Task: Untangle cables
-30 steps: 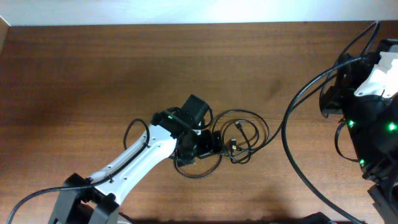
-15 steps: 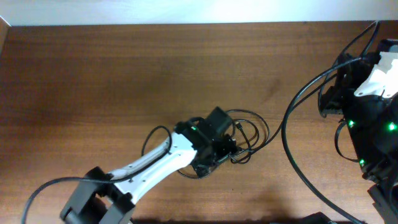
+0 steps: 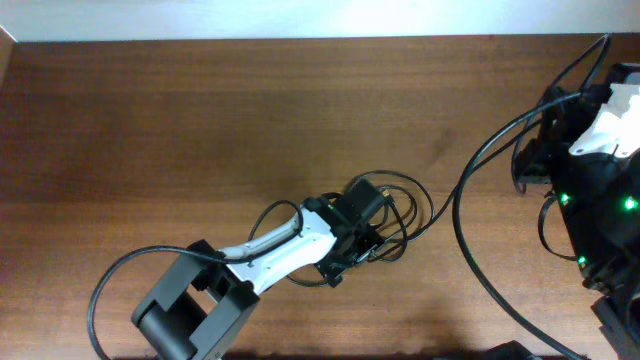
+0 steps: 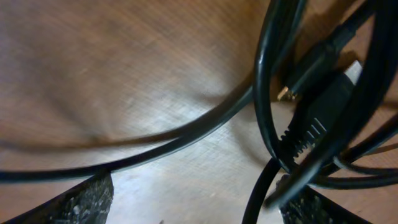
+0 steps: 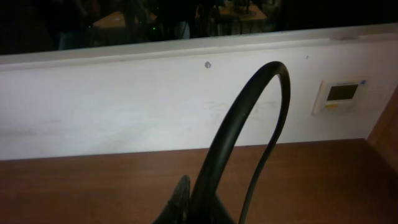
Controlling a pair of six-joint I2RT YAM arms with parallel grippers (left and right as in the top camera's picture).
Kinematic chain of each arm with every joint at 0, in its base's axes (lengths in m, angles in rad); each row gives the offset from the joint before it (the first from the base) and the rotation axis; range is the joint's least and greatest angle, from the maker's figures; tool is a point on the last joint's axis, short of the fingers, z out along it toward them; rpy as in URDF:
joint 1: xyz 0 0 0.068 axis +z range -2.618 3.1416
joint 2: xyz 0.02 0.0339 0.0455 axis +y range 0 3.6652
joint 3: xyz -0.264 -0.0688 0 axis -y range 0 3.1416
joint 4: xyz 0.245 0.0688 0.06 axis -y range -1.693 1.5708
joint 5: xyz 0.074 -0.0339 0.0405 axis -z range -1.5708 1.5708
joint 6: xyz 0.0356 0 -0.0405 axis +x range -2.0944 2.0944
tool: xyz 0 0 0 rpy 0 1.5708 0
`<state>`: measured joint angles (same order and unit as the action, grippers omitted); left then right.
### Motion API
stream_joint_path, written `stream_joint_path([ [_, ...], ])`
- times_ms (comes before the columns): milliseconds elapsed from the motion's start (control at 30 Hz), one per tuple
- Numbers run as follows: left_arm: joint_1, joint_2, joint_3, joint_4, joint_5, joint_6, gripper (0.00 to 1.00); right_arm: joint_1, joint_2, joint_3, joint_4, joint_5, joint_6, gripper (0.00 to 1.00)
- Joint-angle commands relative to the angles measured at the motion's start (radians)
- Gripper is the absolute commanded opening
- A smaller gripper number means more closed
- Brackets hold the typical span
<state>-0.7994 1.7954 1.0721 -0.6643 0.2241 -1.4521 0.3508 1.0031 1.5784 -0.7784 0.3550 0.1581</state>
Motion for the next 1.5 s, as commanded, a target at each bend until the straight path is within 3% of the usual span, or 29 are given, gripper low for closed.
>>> stream_joint_path([
  [0, 0.0, 0.023, 0.008, 0.044, -0.071, -0.018, 0.86, -0.005, -0.004, 0.011, 0.008, 0.012, 0.008, 0.04],
  [100, 0.002, 0.023, 0.008, 0.085, -0.101, -0.018, 0.84, -0.005, -0.004, 0.011, 0.008, 0.012, 0.008, 0.04],
  [300, 0.002, 0.023, 0.008, 0.097, -0.146, -0.017, 0.54, -0.005, -0.004, 0.011, 0.006, 0.012, 0.008, 0.04],
  [433, 0.014, 0.023, 0.008, 0.1, -0.161, -0.017, 0.49, -0.005, -0.004, 0.011, 0.005, 0.011, 0.008, 0.04],
  [933, 0.2, 0.023, 0.008, 0.099, -0.161, -0.008, 0.4, -0.005, -0.005, 0.011, -0.021, -0.006, 0.008, 0.04],
  [1467, 0.425, 0.023, 0.008, 0.057, -0.161, 0.01, 0.48, -0.005, -0.005, 0.011, -0.031, -0.011, 0.008, 0.04],
])
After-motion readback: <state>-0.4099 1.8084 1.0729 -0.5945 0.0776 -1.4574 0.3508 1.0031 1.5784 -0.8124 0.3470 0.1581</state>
